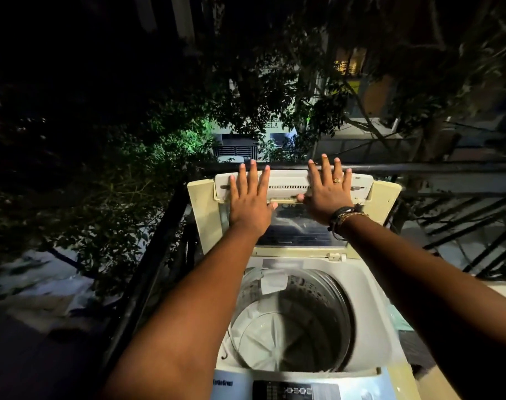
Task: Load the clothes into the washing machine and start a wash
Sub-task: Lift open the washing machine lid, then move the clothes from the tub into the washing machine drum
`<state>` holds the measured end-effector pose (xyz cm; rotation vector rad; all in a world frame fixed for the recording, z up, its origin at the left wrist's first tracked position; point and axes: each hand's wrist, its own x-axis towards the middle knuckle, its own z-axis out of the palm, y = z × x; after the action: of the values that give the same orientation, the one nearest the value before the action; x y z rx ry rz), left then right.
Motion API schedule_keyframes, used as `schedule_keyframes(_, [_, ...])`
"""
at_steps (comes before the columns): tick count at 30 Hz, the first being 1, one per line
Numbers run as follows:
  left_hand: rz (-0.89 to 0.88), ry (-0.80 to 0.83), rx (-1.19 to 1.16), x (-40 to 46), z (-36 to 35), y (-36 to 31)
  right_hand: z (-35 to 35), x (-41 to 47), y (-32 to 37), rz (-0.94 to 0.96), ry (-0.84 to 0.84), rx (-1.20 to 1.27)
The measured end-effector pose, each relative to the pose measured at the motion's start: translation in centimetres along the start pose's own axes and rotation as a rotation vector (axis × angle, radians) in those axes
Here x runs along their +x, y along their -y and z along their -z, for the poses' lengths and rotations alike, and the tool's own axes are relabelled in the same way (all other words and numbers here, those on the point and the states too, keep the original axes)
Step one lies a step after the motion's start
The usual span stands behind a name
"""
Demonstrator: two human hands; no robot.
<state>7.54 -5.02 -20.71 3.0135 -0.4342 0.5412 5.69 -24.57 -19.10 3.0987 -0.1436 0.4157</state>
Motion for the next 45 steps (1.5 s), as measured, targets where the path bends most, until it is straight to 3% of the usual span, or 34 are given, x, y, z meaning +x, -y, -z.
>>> schedule_keyframes(5, [0.054, 0.044, 0.036, 0.7, -1.1, -0.9, -2.1, 0.2, 0.0, -0.010, 0.023, 0.039])
schedule_keyframes(13, [0.111, -0.026, 0.063, 0.5, -1.1, -1.8, -2.7, 0.7, -0.7, 0.025, 0.025, -0.002])
schedule_keyframes(22, [-0.012, -0.082, 0.078, -0.6, 0.8, -0.3, -1.4, -1.4, -2.3, 0.125, -0.101, -0.020])
schedule_keyframes(34, [-0.151, -0.147, 0.021, -4.3, 3.7, -1.3, 0.5, -5.8, -3.1, 0.129, -0.072, -0.038])
schedule_keyframes(41, [-0.308, -0.103, -0.159, -10.2, 1.9, -3.6, 0.4, -13.0, -5.2, 0.091, 0.059, 0.017])
schedule_keyframes(45, [-0.459, 0.019, -0.319, -13.9, -1.9, -6.4, -0.6, -20.5, -7.4, 0.058, 0.118, 0.022])
